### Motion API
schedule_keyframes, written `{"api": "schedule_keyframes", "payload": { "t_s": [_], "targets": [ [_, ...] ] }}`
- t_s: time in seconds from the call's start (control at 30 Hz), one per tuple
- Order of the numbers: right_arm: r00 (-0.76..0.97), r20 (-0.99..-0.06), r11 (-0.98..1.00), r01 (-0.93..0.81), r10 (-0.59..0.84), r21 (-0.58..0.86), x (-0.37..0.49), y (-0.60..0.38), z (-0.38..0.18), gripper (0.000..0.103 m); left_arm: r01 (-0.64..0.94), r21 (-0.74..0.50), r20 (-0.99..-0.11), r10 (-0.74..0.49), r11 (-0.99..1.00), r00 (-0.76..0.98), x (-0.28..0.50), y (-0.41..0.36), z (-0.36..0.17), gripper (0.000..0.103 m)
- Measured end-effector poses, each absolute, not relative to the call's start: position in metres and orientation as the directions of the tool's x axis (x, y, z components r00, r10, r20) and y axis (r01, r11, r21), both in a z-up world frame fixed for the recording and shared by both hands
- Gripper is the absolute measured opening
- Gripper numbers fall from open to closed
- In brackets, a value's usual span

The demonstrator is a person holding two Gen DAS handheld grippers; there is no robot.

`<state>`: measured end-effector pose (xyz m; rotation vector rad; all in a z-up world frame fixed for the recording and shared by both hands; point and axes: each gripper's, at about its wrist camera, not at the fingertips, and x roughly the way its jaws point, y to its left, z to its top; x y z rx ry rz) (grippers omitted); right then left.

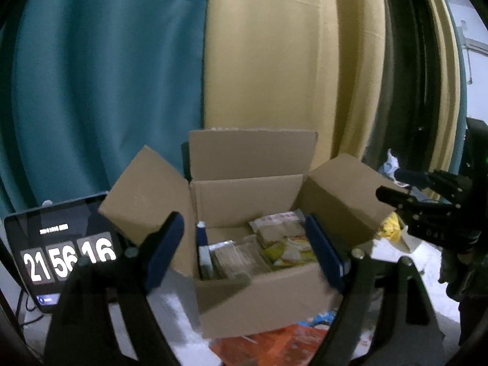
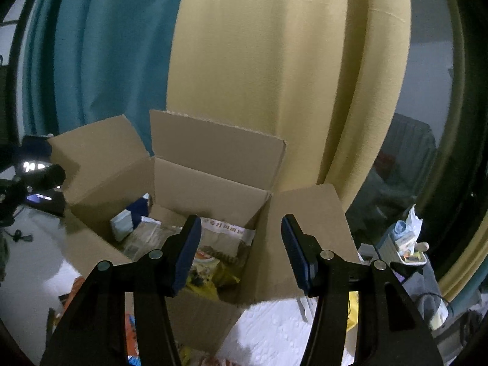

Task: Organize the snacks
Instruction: 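Withdraw both grippers from the box back toward the snack pile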

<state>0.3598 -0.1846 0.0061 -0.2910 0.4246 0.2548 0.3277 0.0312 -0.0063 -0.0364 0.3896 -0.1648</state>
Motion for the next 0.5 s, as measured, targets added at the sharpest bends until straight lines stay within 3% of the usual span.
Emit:
{"api": "schedule_keyframes", "payload": {
  "t_s": [0.5],
  "targets": [
    [0.876,-0.435,0.939,-0.304,0.209,-0.162,0.29,-0.216,0.006,0.057,0.185,-0.116,-0.409,-0.216,0.976,0.887,0.267,0.011,-0.023,0.083]
  ]
}}
